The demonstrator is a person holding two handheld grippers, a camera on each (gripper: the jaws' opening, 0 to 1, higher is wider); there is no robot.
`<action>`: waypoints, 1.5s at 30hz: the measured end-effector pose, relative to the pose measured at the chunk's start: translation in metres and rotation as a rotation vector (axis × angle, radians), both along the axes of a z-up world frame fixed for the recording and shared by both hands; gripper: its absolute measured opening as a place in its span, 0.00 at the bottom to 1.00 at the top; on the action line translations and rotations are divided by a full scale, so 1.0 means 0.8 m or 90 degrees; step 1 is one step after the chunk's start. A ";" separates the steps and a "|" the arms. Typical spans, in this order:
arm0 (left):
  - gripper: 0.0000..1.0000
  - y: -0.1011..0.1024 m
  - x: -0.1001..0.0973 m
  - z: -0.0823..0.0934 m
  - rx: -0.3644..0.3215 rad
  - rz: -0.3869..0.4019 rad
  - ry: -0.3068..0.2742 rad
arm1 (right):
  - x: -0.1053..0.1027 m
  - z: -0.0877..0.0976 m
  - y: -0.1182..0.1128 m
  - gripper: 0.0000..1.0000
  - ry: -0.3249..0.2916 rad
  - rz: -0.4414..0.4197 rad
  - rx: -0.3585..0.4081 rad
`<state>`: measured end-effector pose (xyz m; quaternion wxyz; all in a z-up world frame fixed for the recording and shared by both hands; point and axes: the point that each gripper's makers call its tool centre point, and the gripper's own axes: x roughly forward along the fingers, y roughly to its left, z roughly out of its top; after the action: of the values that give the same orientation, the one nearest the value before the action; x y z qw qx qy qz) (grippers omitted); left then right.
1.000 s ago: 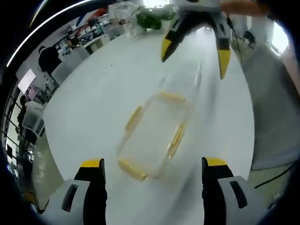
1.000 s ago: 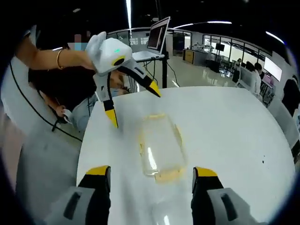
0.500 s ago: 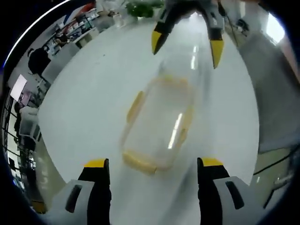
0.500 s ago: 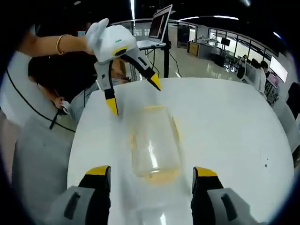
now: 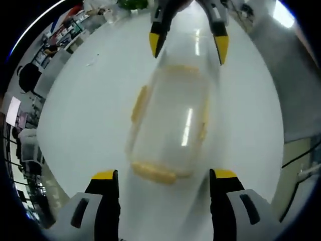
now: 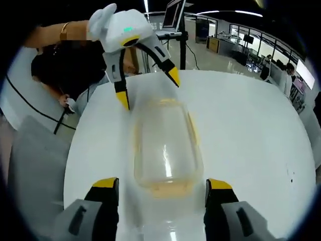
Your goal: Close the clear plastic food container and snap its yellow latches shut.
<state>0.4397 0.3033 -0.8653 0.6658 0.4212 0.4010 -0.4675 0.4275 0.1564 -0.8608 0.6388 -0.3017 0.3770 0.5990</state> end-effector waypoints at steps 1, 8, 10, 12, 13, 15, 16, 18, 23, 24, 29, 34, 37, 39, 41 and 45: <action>0.71 0.000 0.000 -0.001 -0.001 -0.001 0.003 | 0.000 -0.001 0.000 0.69 -0.001 0.003 -0.003; 0.69 -0.001 0.010 -0.010 -0.012 -0.012 0.010 | -0.002 -0.017 0.005 0.69 -0.001 0.021 -0.025; 0.69 -0.004 0.009 -0.011 -0.020 -0.013 0.019 | -0.001 -0.021 0.005 0.69 -0.005 0.028 -0.032; 0.68 -0.004 0.010 -0.014 -0.022 -0.018 0.024 | -0.001 -0.025 0.005 0.69 -0.010 0.035 -0.044; 0.68 -0.004 0.010 -0.015 -0.020 -0.020 0.024 | 0.000 -0.026 0.004 0.69 -0.012 0.037 -0.048; 0.67 -0.004 0.010 -0.018 -0.015 -0.027 0.026 | 0.003 -0.031 0.001 0.68 -0.028 0.039 -0.069; 0.67 -0.004 0.010 -0.021 -0.008 -0.029 0.027 | 0.004 -0.034 0.001 0.68 -0.036 0.046 -0.078; 0.66 -0.004 0.010 -0.021 -0.001 -0.042 0.026 | 0.002 -0.036 0.001 0.67 -0.040 0.053 -0.081; 0.64 -0.010 0.010 -0.020 -0.014 -0.050 0.040 | 0.004 -0.040 0.004 0.68 -0.032 0.043 -0.083; 0.64 -0.011 0.010 -0.021 -0.016 -0.048 0.045 | 0.005 -0.039 0.003 0.68 -0.034 0.042 -0.082; 0.65 -0.018 0.010 -0.024 -0.041 -0.042 0.072 | 0.005 -0.040 0.003 0.68 -0.034 0.051 -0.083; 0.60 -0.022 0.008 -0.027 -0.067 -0.031 0.099 | 0.004 -0.040 0.002 0.69 -0.035 0.068 -0.082; 0.58 -0.021 0.005 -0.027 -0.063 -0.034 0.103 | 0.004 -0.039 0.002 0.68 -0.035 0.074 -0.079; 0.57 -0.021 0.004 -0.027 -0.064 -0.039 0.102 | 0.004 -0.040 0.001 0.68 -0.035 0.081 -0.081; 0.57 -0.019 0.003 -0.027 -0.062 -0.043 0.102 | 0.005 -0.039 0.000 0.68 -0.035 0.085 -0.083; 0.57 -0.018 0.003 -0.028 -0.056 -0.044 0.104 | 0.005 -0.040 0.001 0.68 -0.036 0.084 -0.087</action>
<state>0.4418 0.2890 -0.8876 0.6322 0.3658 0.4179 -0.5402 0.4319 0.1570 -0.8927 0.5861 -0.3855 0.3783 0.6039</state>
